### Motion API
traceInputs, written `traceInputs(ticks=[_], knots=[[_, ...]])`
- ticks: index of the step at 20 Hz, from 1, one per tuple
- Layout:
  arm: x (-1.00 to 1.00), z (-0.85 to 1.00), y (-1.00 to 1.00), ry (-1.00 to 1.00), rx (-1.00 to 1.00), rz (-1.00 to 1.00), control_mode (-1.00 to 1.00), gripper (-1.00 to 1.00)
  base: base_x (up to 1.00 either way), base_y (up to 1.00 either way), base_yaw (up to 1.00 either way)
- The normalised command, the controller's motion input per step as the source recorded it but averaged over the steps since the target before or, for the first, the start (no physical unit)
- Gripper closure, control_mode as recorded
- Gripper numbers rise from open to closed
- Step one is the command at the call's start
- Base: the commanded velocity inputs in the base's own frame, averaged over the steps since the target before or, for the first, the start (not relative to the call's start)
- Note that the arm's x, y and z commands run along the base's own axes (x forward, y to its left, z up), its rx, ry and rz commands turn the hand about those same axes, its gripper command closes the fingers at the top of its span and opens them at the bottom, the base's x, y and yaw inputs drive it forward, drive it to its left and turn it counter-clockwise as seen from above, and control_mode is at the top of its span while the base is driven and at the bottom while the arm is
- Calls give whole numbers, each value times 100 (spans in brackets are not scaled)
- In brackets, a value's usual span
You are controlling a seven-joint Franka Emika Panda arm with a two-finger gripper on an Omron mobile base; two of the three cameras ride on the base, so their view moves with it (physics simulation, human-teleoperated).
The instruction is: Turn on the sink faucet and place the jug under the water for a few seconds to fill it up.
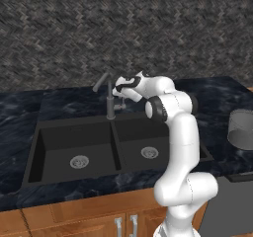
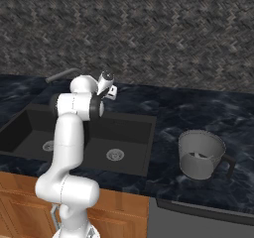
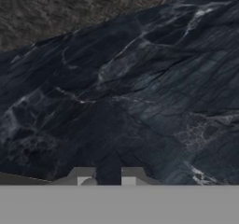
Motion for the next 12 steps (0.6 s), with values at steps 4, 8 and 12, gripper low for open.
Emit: traceInputs(ticks=[4,8,12], knots=[[0,0,-23,0,0,0,-100,100,0,0,0],[0,0,-30,0,0,0,-100,100,0,0,0],[0,0,-38,0,0,-1,-100,100,0,0,0]])
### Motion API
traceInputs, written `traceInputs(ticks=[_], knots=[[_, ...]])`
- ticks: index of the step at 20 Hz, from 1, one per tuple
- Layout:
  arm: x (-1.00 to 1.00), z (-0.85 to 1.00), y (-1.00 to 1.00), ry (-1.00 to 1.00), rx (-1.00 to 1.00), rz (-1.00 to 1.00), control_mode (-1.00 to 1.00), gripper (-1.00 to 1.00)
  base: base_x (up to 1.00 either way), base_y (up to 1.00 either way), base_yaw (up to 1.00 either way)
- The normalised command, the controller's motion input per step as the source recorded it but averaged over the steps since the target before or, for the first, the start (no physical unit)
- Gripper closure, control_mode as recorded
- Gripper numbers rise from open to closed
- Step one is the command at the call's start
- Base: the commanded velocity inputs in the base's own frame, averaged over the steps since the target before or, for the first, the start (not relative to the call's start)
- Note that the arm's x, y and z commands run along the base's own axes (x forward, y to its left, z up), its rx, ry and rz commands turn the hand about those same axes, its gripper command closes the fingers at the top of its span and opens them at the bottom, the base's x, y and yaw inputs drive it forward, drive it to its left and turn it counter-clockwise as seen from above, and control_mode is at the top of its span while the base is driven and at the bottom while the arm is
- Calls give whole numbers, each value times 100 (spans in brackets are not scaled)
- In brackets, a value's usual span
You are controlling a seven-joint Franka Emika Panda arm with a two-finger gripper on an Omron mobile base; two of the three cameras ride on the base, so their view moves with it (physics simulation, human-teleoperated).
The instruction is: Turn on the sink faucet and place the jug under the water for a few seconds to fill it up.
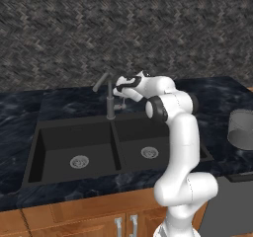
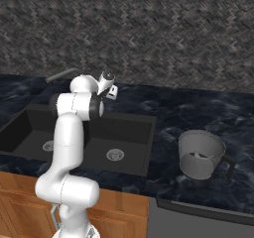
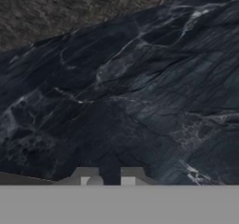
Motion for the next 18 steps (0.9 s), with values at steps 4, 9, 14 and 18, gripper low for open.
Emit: traceInputs(ticks=[4,9,14,18], knots=[[0,0,-45,0,0,-2,-100,100,0,0,0],[0,-4,-53,0,0,-3,-100,100,0,0,0],[0,-10,-58,0,0,-4,-100,100,0,0,0],[0,-11,-61,0,0,-5,-100,100,0,0,0]])
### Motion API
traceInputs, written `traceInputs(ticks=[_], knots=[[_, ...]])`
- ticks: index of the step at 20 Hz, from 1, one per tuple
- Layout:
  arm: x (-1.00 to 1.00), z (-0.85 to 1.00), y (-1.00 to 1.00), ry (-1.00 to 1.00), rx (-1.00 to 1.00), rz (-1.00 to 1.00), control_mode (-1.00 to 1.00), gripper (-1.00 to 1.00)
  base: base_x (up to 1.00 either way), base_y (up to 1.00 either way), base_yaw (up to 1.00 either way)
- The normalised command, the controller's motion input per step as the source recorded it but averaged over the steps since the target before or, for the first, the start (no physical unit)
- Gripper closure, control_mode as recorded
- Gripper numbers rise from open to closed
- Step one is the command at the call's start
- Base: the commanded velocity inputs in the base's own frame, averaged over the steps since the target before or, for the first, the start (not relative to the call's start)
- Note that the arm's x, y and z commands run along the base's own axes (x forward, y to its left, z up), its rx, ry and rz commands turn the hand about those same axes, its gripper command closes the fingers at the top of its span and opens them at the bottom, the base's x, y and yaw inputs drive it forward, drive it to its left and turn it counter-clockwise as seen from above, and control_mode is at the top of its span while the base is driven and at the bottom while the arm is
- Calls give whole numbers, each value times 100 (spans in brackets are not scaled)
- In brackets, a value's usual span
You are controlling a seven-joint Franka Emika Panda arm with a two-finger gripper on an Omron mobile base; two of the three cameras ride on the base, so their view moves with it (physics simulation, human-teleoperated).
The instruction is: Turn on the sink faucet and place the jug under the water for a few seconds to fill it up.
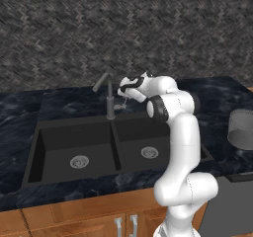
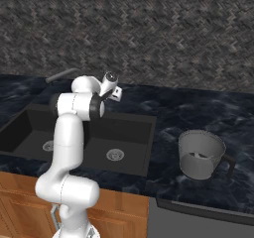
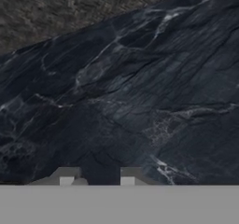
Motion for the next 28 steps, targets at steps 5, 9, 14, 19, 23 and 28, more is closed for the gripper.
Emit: traceInputs(ticks=[5,9,14,19,23,28], knots=[[0,-3,-59,0,0,-5,-100,100,0,0,0],[-5,0,-46,0,2,-7,-100,100,0,0,0],[-14,9,-33,-2,5,-7,-100,-100,0,0,0],[-30,29,-34,-16,8,-6,-100,-100,0,0,0],[-30,48,-25,-22,8,-6,-100,-100,0,0,0],[-44,57,-9,-17,2,-5,-100,-100,0,0,0]])
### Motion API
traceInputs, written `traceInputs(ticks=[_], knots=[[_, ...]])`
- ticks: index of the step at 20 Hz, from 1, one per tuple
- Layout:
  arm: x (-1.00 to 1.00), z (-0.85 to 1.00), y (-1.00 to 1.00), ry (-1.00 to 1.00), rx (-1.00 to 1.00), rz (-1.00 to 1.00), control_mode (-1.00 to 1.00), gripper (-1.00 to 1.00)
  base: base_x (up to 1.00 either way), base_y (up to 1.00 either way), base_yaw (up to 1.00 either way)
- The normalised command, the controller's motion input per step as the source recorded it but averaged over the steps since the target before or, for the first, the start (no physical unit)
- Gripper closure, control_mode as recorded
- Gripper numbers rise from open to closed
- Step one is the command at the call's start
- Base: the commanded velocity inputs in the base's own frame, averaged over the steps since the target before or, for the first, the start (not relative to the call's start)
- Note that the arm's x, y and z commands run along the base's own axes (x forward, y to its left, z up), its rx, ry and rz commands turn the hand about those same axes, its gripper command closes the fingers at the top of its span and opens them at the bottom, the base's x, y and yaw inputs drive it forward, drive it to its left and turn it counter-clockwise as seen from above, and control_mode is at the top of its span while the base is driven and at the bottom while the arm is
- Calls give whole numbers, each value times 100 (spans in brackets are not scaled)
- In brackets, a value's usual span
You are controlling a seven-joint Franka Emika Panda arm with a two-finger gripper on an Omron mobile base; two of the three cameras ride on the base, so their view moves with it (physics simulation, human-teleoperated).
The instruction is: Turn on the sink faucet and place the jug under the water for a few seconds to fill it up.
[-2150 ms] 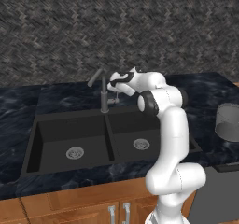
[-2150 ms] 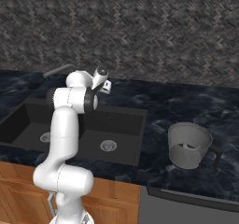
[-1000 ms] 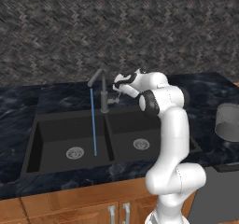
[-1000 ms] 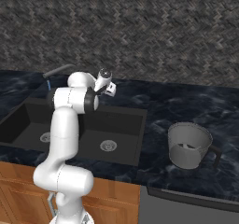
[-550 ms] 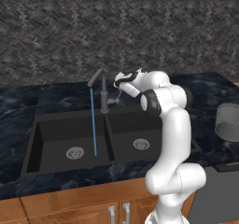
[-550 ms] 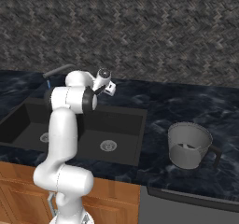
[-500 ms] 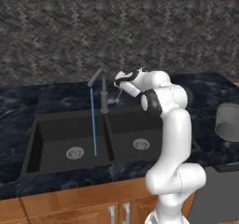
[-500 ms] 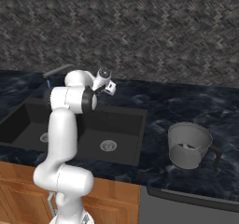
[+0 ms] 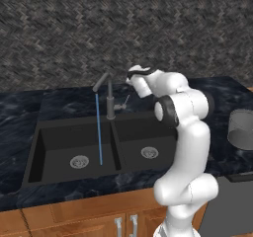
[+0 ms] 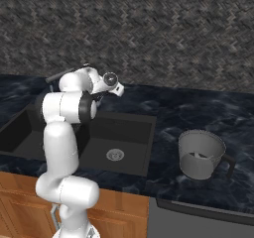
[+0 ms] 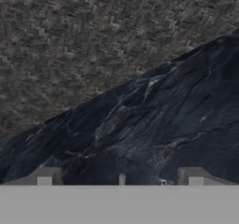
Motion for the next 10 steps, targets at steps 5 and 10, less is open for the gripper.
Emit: traceInputs(ticks=[5,10], knots=[[-83,63,-7,-4,0,-2,-100,-100,0,0,0],[-98,77,-17,0,0,-3,-100,-100,0,0,0]])
